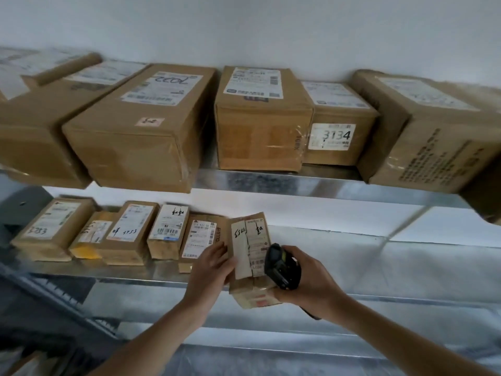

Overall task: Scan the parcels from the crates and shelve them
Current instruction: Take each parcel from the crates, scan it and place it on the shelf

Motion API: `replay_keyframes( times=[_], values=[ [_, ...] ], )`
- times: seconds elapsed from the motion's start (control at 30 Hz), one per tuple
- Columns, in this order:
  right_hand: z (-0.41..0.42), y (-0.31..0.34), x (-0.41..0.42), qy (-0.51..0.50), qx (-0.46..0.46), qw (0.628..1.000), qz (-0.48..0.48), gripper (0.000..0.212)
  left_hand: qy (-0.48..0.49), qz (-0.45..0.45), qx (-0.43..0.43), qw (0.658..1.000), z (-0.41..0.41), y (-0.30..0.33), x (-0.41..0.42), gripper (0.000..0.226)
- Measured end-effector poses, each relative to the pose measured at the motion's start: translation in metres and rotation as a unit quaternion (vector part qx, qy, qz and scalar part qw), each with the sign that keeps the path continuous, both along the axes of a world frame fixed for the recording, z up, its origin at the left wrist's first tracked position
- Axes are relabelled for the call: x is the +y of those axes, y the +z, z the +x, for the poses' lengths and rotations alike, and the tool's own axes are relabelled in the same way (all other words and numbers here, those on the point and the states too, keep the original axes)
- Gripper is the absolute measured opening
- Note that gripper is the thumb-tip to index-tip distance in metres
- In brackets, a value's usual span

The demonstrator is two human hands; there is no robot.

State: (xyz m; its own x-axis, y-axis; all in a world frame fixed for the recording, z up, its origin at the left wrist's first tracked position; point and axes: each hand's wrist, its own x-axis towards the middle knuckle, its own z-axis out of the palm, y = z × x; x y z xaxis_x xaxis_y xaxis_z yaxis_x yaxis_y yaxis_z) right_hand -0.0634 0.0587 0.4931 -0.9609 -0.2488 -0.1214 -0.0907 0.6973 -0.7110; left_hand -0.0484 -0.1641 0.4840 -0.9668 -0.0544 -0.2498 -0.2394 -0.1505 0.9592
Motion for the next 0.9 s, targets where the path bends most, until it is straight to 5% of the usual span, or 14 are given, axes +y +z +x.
replay_keyframes(
  times=[0.23, 0.47, 0.9],
  values=[
    [-0.017, -0.025, 0.003, 0.012, -0.010, 1.000, -0.012, 0.075, -0.056, -0.048, -0.014, 0.997, -0.007, -0.011, -0.012, 0.051],
    [-0.023, -0.050, 0.011, -0.008, -0.009, 1.000, -0.029, 0.075, -0.153, -0.135, -0.043, 0.978, -0.018, -0.034, -0.025, 0.102],
    [-0.037, -0.084, 0.006, -0.010, -0.008, 0.999, -0.039, 0.074, -0.128, -0.154, -0.014, 0.980, -0.031, -0.067, -0.027, 0.093]
  ],
)
